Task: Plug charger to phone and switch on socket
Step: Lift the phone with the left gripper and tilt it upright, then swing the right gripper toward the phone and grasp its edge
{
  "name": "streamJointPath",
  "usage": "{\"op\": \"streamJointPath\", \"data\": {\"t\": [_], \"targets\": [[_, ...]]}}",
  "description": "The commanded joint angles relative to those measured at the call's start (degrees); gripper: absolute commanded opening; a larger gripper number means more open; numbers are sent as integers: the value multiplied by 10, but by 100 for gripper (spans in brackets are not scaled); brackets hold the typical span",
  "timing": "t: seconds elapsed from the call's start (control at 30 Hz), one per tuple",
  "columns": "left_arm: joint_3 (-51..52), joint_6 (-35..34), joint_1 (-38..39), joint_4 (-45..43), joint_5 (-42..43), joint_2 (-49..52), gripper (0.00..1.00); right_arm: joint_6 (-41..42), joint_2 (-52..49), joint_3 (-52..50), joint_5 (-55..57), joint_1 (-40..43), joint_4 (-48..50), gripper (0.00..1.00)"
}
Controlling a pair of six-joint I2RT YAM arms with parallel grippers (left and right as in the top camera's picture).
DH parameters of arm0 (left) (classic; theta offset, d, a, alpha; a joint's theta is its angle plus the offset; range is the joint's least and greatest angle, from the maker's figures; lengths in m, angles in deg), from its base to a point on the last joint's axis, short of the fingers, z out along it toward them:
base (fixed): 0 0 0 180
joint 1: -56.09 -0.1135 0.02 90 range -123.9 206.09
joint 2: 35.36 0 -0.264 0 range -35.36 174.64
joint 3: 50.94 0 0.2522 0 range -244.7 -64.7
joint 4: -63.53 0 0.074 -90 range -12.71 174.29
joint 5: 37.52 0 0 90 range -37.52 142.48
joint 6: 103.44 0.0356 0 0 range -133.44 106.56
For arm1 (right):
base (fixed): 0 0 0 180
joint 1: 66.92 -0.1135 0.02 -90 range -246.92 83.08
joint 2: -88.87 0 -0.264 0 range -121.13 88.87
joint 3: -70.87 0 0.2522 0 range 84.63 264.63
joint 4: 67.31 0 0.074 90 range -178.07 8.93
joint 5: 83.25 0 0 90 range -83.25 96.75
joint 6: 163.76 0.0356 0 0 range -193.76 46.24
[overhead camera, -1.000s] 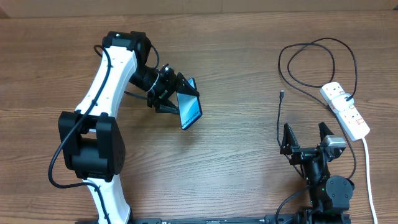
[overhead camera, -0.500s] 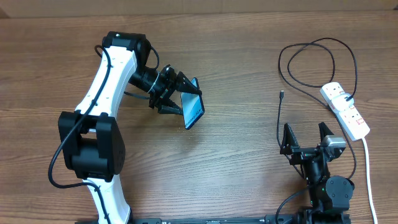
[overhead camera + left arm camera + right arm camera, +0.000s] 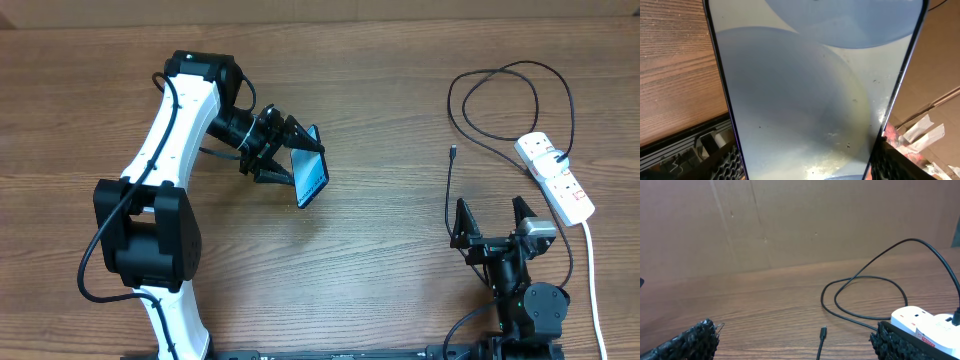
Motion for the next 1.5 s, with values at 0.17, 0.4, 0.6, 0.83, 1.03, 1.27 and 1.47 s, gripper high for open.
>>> {"op": "streamJointPath", "data": {"t": [0.17, 0.4, 0.6, 0.83, 1.03, 1.27, 1.47], "targets": [[-19, 18, 1, 3, 28, -3, 50, -2, 6, -6, 3, -3, 2, 100], [-19, 17, 1, -22, 3, -3, 51, -2, 6, -6, 3, -3, 2, 100], [-19, -3, 1, -46, -120, -3, 51, -2, 6, -6, 3, -3, 2, 100], [-19, -26, 5, -83, -233, -3, 50, -2, 6, -6, 3, -3, 2, 100], [-19, -86, 27, -100, -324, -3, 50, -2, 6, -6, 3, -3, 11, 100], [-19, -161, 72, -151, -352, -3, 51, 118, 6, -6, -151, -3, 13, 100], [-19, -180, 95, -170, -341, -2, 55, 389, 6, -6, -372, -3, 11, 100]]}}
